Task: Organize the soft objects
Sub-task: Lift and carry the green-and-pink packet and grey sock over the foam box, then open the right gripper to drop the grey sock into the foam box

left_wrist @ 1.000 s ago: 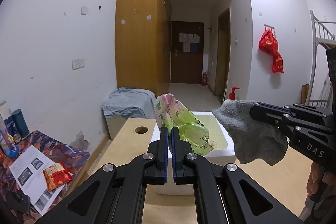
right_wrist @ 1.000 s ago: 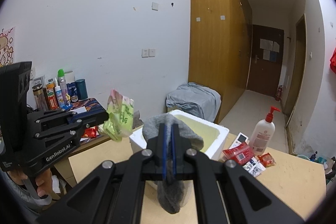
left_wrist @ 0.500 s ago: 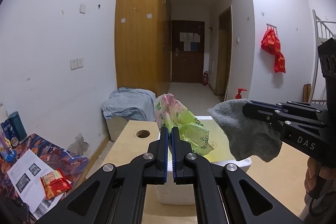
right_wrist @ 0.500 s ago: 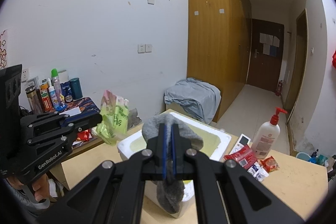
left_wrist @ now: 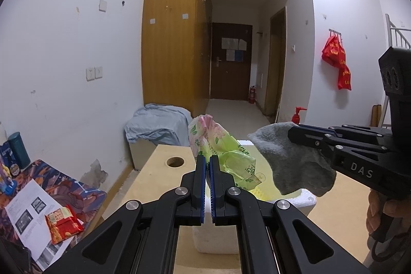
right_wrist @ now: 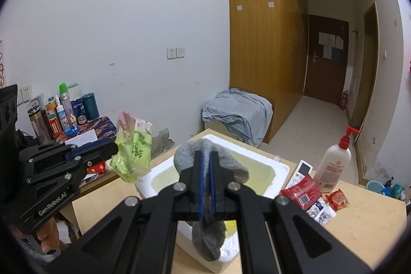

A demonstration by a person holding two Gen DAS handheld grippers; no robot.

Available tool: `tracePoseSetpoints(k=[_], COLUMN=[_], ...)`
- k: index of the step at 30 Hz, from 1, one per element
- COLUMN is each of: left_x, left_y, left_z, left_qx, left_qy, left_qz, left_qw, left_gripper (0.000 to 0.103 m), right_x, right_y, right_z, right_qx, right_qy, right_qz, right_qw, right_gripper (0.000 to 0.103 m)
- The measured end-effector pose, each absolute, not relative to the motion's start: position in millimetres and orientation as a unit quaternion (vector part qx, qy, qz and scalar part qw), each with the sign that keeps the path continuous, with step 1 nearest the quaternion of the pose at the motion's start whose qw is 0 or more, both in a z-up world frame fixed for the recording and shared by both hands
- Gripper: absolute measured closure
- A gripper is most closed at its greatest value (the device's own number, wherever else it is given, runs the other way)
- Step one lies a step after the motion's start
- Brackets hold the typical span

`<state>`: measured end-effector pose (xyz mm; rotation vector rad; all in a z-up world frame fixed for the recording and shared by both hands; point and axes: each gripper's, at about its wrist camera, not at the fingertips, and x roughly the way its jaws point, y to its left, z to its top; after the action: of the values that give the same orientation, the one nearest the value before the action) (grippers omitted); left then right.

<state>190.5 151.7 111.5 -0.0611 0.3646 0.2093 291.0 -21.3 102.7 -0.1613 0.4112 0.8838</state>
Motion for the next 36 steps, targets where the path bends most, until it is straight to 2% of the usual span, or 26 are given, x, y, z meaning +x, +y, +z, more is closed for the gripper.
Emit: tracePoseSetpoints(k=[23,25,27,29,36], left_x=[191.4,190.8,190.6,190.4,187.5], left_y=[152.4,153.1,152.6,152.4,152.6], left_z=[107.9,108.0,107.9,107.2,106.4], left_qx=[-0.031,-0.031,-0.030,-0.030,-0.030], left_qy=[0.186,0.185,0.185,0.185,0.184], left_qz=[0.105,0.105,0.106,0.106,0.107], left_qw=[0.977,0.977,0.977,0.977,0.977], left_gripper=[0.100,0.100,0.100,0.100,0.100], right_x=[299.9,300.1,298.2,295.8,295.0], right_y=[-11.2,-12.1,-12.2,-12.8,-17.1], right_z=[92.7,93.0,93.0,93.2,92.7], right_qx=[-0.074,-0.072,-0.074,-0.075,-0.071], right_qy=[0.210,0.208,0.204,0.199,0.201], right_qz=[0.422,0.421,0.422,0.416,0.414], right_qw=[0.879,0.880,0.880,0.884,0.885], right_gripper=[0.095,0.081,0.032,0.017,0.016])
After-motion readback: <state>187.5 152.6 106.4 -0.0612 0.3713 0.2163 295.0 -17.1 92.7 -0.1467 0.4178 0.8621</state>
